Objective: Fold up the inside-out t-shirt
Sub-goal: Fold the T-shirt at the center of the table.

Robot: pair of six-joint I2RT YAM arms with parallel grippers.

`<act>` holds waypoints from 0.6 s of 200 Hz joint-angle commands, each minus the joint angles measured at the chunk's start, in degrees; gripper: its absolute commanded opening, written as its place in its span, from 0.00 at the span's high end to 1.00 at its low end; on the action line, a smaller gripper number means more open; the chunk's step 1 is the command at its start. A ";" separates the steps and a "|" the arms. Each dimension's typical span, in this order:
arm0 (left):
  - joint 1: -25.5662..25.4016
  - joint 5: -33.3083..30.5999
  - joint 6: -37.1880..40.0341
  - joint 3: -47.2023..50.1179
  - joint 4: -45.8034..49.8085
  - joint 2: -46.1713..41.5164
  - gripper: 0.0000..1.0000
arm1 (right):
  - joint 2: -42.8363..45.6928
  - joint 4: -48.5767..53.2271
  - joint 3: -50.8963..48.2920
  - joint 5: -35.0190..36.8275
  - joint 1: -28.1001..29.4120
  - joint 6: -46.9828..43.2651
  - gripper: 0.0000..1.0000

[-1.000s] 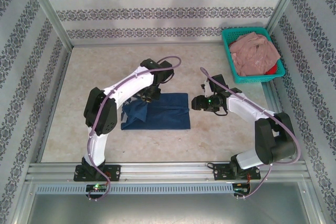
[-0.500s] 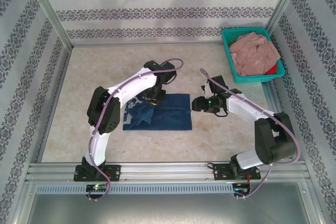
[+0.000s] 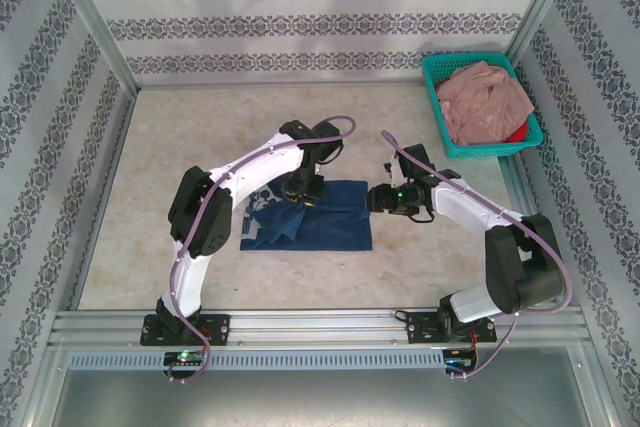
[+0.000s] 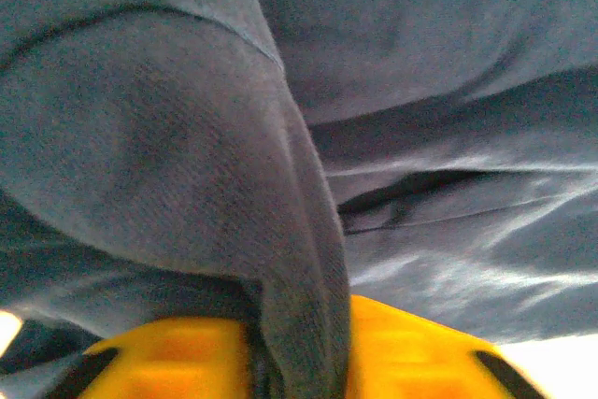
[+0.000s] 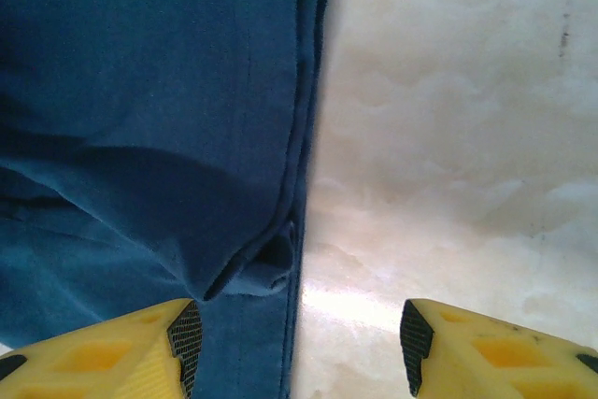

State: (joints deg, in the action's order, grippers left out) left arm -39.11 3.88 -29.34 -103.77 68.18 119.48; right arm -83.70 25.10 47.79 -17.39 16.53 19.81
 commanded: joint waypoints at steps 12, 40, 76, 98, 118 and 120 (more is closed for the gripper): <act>-2.78 10.64 -3.82 -2.22 -10.73 3.91 0.58 | 4.78 1.79 -2.61 3.50 -2.10 1.92 0.39; -3.34 18.92 -7.48 -1.23 -21.44 2.64 0.51 | 9.97 0.95 -6.35 5.61 -4.67 5.09 0.39; -2.55 23.52 -6.94 6.29 -32.53 -6.00 0.45 | 17.03 -0.05 -9.05 8.32 -4.89 6.98 0.37; -0.04 24.07 -5.80 15.74 -36.63 -16.25 0.41 | 18.84 -3.33 -9.15 6.14 -0.29 4.79 0.34; 2.45 19.71 -5.08 24.93 -33.47 -24.91 0.34 | 14.49 -6.07 -5.78 3.79 6.01 3.41 0.31; 2.68 19.22 -4.99 25.74 -32.96 -25.55 0.33 | 13.71 -6.37 -5.32 3.51 6.70 3.44 0.30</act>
State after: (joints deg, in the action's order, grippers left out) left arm -39.90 25.65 -35.18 -85.86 35.64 103.74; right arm -65.80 22.98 39.38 -11.07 17.32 24.97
